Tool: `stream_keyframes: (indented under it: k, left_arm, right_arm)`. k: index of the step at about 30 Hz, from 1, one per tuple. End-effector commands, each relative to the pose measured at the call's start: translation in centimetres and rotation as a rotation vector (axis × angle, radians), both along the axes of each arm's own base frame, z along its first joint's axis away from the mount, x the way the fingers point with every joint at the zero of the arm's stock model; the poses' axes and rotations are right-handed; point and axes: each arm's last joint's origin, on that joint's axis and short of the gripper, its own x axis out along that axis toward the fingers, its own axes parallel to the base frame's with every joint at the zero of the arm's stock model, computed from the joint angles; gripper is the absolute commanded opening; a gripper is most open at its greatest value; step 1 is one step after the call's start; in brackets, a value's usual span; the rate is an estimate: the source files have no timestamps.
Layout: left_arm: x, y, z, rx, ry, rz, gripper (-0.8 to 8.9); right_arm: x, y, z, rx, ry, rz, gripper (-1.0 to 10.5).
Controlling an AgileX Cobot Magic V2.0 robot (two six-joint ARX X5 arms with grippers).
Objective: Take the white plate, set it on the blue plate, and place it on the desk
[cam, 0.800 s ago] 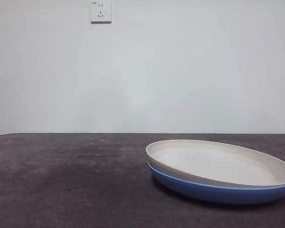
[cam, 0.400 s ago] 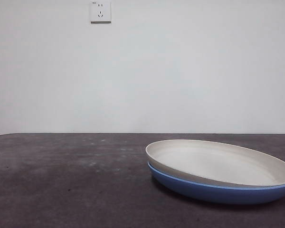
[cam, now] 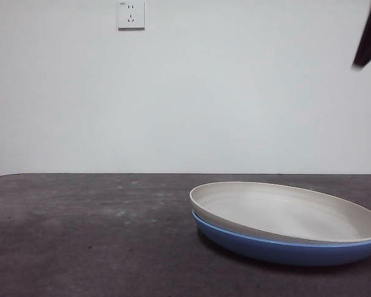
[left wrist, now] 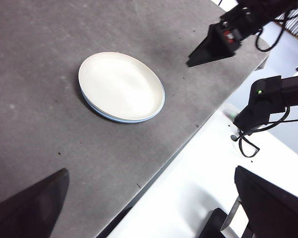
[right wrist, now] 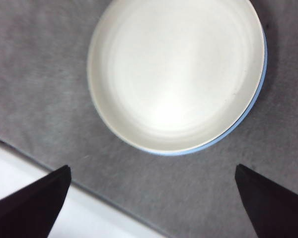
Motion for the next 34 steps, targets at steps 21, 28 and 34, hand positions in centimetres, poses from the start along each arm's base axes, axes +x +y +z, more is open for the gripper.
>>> stream_keyframes:
  k: [21, 28, 34]
  left_arm:
    - [-0.8, 0.6, -0.4, -0.062, -0.05, 0.008, 5.34]
    - [-0.7, 0.5, -0.2, -0.069, -0.073, 0.007, 5.34]
    - [-0.6, 0.6, -0.2, -0.061, -0.078, 0.028, 5.34]
  right_arm:
    - [11.5, -0.6, -10.2, 0.023, 0.213, -0.059, 6.3]
    - [12.1, -0.5, -11.5, 0.023, 0.232, -0.041, 4.4]
    - [12.2, -0.6, -11.6, 0.016, 0.23, -0.046, 1.3]
